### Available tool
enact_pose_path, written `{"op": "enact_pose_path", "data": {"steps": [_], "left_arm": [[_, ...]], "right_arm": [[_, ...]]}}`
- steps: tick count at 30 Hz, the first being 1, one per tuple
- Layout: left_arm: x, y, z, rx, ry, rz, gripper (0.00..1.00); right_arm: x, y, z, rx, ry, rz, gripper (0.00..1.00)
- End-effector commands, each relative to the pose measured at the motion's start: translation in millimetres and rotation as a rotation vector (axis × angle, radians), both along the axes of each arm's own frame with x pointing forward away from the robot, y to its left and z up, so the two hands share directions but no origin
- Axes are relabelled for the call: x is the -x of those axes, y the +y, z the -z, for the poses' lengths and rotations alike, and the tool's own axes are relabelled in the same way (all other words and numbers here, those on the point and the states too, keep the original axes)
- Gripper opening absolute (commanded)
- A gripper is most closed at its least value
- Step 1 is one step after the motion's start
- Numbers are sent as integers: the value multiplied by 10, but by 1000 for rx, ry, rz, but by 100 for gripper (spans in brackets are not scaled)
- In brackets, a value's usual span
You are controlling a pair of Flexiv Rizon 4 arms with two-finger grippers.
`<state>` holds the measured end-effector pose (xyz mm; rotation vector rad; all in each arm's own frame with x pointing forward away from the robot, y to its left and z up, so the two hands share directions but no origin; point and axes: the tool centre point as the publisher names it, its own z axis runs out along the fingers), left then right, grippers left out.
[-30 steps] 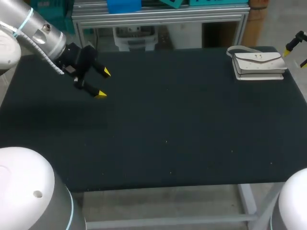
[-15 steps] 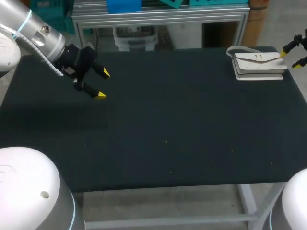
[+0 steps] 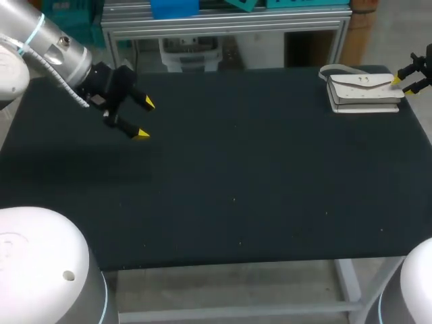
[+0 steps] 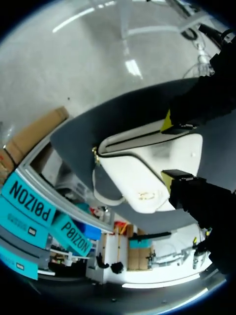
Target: Pick up the bag, open it, inspect its contents, close it, and place it on the opposite side
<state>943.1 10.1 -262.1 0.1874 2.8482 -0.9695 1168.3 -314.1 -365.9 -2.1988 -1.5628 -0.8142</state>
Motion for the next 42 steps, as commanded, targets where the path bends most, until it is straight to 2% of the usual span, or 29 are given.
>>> {"op": "enact_pose_path", "data": {"steps": [1, 2, 4, 9, 15, 27, 33, 36, 42], "left_arm": [[2, -2, 6, 2, -2, 0, 100], [2, -2, 6, 2, -2, 0, 100], [2, -2, 6, 2, -2, 0, 100], [2, -2, 6, 2, -2, 0, 100], [2, -2, 6, 2, -2, 0, 100], [2, -2, 6, 2, -2, 0, 100], [2, -2, 6, 2, -2, 0, 100], [2, -2, 6, 2, -2, 0, 100], [2, -2, 6, 2, -2, 0, 100]], "right_arm": [[-140, -25, 74, -82, 174, -155, 35], [-157, -8, 81, -89, 171, -158, 29], [-178, 40, 91, -93, 171, -166, 0], [-117, 172, 75, -111, 161, -198, 0], [62, 368, 33, -148, 146, -239, 0], [472, 956, -151, -240, 83, -369, 0], [769, 1277, -240, -259, 66, -423, 0], [980, 1442, -264, -269, 67, -429, 0], [980, 1442, -264, -269, 67, -429, 0]]}}
